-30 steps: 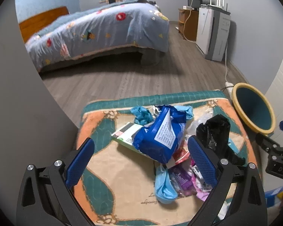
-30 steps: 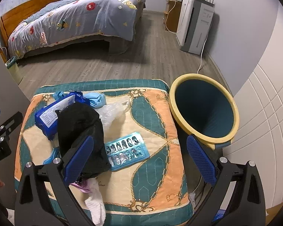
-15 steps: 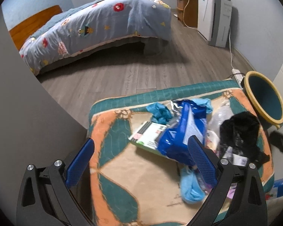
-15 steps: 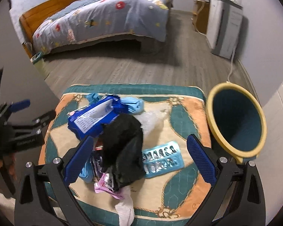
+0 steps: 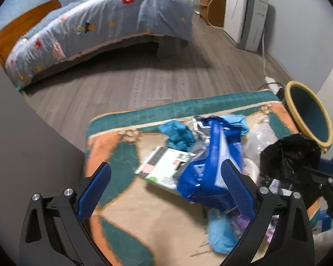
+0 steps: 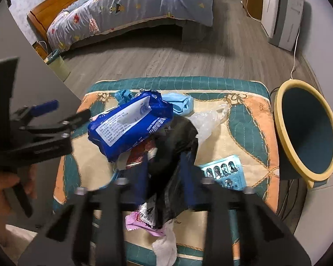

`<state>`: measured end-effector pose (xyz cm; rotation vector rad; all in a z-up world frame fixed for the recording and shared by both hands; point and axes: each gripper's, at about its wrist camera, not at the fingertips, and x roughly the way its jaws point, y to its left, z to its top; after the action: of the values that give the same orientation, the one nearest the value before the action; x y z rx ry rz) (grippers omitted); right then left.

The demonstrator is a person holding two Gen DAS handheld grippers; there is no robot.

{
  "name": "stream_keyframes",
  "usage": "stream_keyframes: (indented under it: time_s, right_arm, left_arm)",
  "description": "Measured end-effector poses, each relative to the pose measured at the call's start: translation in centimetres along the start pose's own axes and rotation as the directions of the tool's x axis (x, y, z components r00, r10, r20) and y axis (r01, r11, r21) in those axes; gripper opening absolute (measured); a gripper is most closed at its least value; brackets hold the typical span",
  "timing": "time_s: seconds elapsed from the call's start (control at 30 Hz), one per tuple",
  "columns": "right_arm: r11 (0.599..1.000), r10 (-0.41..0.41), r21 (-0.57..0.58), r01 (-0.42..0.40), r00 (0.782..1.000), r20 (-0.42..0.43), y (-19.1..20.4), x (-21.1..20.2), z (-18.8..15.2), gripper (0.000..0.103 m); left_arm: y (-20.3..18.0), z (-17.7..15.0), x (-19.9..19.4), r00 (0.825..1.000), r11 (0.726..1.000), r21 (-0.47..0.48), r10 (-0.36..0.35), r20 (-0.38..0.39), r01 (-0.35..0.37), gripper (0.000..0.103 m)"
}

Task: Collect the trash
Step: 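Grasp the blue wet-wipe pack with the left tool while the right tool grasps the black bag, then carry both items over the yellow-rimmed bin and open both tools to drop them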

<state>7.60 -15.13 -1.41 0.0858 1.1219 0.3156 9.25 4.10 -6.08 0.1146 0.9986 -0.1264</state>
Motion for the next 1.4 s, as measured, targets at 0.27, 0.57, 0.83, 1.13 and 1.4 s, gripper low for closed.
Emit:
stream_keyframes:
  time_s: [0.27,0.57,0.83,1.13,1.4]
  right_arm:
    - [0.999,0.018,0.036,-0.020,0.997,0.075,-2.3,-2.6,1.3,0.004]
    - [1.000,0.008,0.014,-0.009,0.995,0.104,-4.2,-3.8,2.4,0.004]
    - [1.000,0.028,0.012,-0.029,0.992,0.120,-5.2,-5.1,2.6,0.004]
    - [0.999,0.013,0.042,-0.022,0.979,0.202,-8.0,-8.6,3.3,0.004]
    - [0.986,-0.093,0.156,0.053,0.961,0.261,-15.3,-11.0,4.0,0.004]
  left_arm:
    - [-3.9,0.1,3.5,0.997,0.992,0.113,-0.041,-0.066,0.049,0.098]
    - [-7.1,-1.1,6.3,0.987,0.960,0.278,0.019,-0.160,0.027,0.095]
    - [-6.8,-0.5,5.1,0.991,0.960,0.280,0.021,-0.135,0.018,0.076]
    - [-5.9,1.7,1.5,1.000,0.977,0.215,-0.008,-0.020,0.012,0.074]
    - [-9.1,4.4,-1.4,0.994,0.979,0.199,-0.071,0.079,0.054,0.075]
